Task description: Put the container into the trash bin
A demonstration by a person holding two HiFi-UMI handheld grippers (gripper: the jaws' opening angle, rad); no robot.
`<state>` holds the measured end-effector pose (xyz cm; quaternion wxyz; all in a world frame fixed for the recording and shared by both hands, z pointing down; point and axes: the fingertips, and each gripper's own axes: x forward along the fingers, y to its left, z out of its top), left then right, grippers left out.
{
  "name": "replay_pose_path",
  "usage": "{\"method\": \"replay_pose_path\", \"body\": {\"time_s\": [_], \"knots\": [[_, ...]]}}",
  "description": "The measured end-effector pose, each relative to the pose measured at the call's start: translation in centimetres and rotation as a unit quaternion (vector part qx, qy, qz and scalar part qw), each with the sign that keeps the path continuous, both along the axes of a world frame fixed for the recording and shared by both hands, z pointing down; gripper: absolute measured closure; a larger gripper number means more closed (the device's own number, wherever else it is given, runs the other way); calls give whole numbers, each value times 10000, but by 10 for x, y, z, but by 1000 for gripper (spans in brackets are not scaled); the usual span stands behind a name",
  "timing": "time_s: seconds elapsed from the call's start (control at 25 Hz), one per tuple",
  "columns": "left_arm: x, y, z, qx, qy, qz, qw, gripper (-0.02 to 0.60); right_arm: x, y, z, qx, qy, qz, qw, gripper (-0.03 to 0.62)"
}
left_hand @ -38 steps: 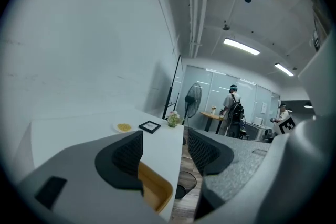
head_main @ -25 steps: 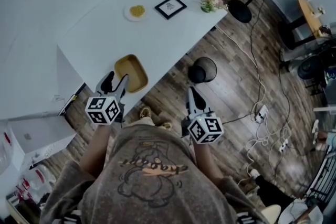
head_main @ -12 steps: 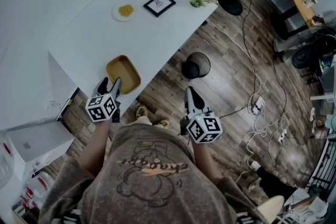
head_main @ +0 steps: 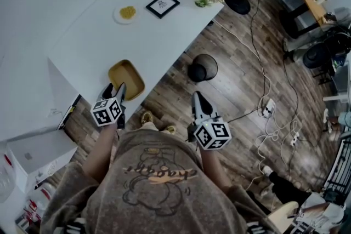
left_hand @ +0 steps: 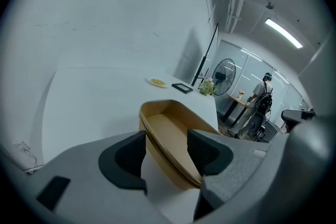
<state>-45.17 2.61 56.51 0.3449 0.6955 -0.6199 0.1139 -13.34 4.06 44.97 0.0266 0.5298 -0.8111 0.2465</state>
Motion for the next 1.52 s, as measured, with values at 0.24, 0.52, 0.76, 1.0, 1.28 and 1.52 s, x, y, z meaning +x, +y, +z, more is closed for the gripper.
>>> {"method": "replay_pose_path", "body": {"time_s": [0.24,0.52,0.76,1.0,1.28,1.52], "knots": [[-4,-3,5,-160,-14,-142,9998,367,4,0,3,-49,27,34,10000,594],[-4,-8,8,-339,-2,-231,9992,428,11,1,1,-44,69,111,9999,594],[-9,-10,9,-442,3,-441,9980,477,22,4,0,-34,77,218,9997,594],[-9,-11,6,-524,-16,-548,9971,554,30,7,0,-32,70,309,9995,594],[-3,-15,-5,-406,91,-527,9977,557,36,11,3,-59,41,392,9992,594],[10,-22,-25,-173,156,-371,9990,557,42,15,2,-31,39,472,9989,594]]}}
